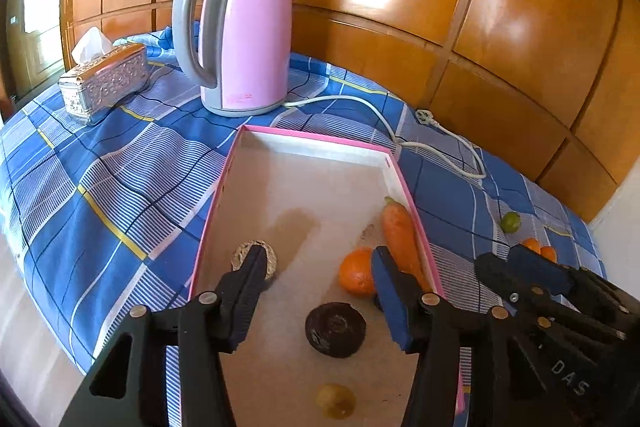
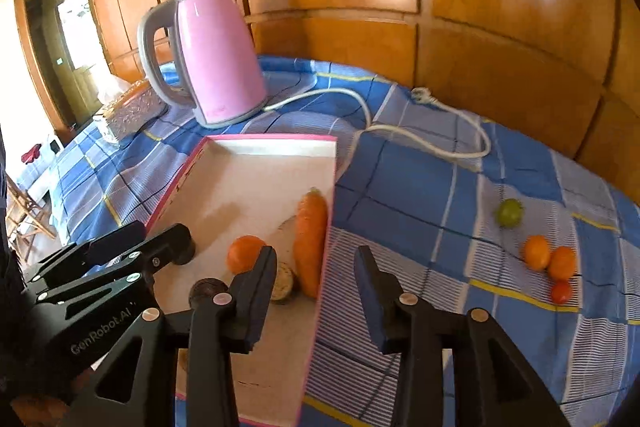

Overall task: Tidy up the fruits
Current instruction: 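Lower both held items into the white tray and open both tools, then move both tools from the tray toward the remaining fruits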

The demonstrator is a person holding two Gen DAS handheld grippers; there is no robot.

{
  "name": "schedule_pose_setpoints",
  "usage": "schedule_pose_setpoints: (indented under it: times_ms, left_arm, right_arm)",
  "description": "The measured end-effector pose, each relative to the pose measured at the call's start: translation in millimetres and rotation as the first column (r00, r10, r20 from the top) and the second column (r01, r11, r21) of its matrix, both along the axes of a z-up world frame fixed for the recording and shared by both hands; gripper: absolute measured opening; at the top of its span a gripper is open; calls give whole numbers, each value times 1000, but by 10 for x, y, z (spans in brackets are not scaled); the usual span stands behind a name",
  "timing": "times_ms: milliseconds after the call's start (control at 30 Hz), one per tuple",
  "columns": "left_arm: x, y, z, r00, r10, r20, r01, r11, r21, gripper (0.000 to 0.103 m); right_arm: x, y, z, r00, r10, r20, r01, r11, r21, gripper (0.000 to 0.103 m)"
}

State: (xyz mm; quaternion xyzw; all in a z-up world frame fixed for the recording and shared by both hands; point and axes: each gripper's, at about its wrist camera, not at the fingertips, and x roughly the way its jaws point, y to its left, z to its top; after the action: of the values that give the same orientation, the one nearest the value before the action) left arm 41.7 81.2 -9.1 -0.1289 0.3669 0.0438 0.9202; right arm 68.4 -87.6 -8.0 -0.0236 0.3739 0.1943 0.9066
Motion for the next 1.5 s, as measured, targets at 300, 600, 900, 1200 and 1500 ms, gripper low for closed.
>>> schedule_pose_setpoints:
  times_ms: [300, 600, 900, 1200, 1500]
  left_arm:
    - [-60, -152, 10, 1000, -29, 4, 29, 999, 16, 58]
    - [-92, -332, 14, 998, -65, 0, 65, 997, 45, 62]
    - [-114, -498, 2, 995, -101, -10, 101, 993, 63, 66]
    - [-106, -670, -54, 990, -140, -26, 141, 987, 74, 66]
    - [-100, -881, -85, 981, -193, -35, 195, 977, 82, 66]
  right_arm:
    - [-119, -321, -30, 996, -86, 16, 86, 996, 6, 41]
    - [-188, -697, -169, 989, -119, -91, 127, 989, 80, 41]
    - [-258, -961, -281, 977, -186, -105, 191, 980, 47, 41]
    - [-302, -1310, -398, 954, -268, -137, 276, 960, 38, 41]
    - [-328, -1498, -475, 934, -324, -149, 333, 942, 35, 41]
